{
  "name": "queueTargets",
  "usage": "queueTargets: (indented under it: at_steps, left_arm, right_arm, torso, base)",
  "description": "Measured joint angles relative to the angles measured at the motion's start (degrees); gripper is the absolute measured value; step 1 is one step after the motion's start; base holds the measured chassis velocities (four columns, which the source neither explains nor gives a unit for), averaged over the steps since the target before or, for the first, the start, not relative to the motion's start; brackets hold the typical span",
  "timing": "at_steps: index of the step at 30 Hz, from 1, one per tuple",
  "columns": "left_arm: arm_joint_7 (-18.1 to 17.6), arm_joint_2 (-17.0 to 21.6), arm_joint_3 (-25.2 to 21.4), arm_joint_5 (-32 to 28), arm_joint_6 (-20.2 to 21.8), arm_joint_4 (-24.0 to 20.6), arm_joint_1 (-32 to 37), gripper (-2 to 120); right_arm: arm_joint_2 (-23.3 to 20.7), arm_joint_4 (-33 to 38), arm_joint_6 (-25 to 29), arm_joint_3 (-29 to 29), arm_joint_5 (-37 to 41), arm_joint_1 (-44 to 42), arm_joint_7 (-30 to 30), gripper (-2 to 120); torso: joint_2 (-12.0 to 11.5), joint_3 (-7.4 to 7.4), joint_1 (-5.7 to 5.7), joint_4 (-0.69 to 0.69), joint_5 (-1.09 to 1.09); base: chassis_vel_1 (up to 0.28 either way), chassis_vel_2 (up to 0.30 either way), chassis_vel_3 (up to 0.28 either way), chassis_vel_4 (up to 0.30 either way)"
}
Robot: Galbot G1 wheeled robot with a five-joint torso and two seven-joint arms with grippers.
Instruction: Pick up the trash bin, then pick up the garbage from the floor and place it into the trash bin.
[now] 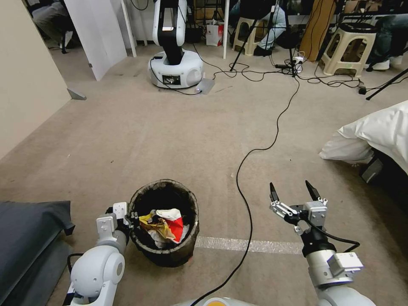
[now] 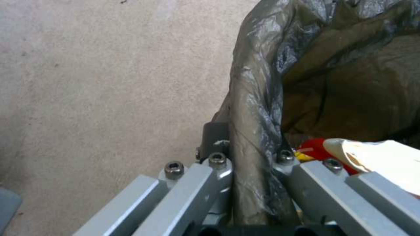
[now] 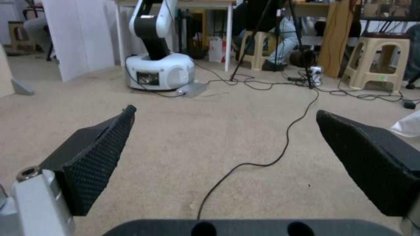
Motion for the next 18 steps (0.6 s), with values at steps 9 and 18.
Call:
queueTargets:
  at_steps: [9,18]
  left_arm:
    - [-0.01,-0.04,0.33,0.09,0.11,0.20,-0.21,23]
    - [-0.01,-0.12,0.62,-0.02,0.44,-0.95,-0.18,53]
  right_arm:
    - [-0.21,-0.14,0.03,-0.90,-0.17,0.02,0.73,100]
    - [-0.72,-0.14,0.03,-1.80,-0.21,0.24,1.68,100]
  torso:
    - [-0.01,0.01,0.00,-0.03,-0.08]
    - [-0.01,0.02,0.00,-0.04,-0.07]
  base:
    - [0.000,0.000,0.000,0.000]
    - [0.000,0.000,0.000,0.000]
